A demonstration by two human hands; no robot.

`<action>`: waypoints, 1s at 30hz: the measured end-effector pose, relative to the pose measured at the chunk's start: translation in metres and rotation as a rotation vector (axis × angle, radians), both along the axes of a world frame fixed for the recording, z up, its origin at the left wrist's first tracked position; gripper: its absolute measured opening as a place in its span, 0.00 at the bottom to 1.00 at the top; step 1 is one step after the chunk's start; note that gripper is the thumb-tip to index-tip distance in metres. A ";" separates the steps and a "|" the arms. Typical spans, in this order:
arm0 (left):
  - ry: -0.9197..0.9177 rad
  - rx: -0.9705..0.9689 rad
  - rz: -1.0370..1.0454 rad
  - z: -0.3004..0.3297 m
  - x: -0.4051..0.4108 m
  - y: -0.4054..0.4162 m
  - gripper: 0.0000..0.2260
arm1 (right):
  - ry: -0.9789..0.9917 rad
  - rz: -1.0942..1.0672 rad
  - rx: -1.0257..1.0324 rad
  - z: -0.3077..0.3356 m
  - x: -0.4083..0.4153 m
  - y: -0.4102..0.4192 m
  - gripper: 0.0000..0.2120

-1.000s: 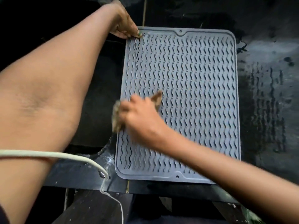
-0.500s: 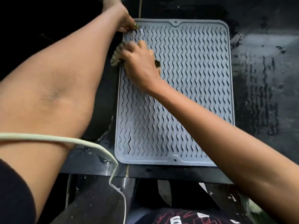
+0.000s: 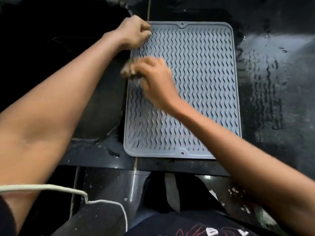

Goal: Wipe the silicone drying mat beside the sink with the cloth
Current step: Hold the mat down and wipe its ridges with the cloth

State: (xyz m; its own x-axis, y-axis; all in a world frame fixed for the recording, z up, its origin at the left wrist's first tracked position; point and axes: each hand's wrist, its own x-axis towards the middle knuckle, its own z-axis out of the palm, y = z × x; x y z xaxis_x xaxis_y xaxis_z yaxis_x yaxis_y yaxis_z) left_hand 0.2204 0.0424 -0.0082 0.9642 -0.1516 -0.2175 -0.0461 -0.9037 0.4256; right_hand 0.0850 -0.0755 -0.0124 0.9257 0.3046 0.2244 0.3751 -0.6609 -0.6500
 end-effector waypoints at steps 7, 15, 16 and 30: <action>0.122 0.056 -0.153 -0.019 -0.033 -0.006 0.09 | -0.029 -0.076 -0.356 -0.028 0.007 0.012 0.14; -0.031 0.203 -0.150 -0.036 -0.038 -0.011 0.13 | 0.057 0.214 -0.174 -0.016 -0.142 -0.008 0.10; -0.033 0.191 -0.131 -0.035 -0.040 -0.011 0.13 | 0.091 0.225 -0.156 -0.013 -0.133 -0.008 0.10; 0.032 0.358 -0.223 -0.043 -0.068 -0.015 0.25 | 0.022 0.208 -0.327 -0.020 -0.119 0.003 0.13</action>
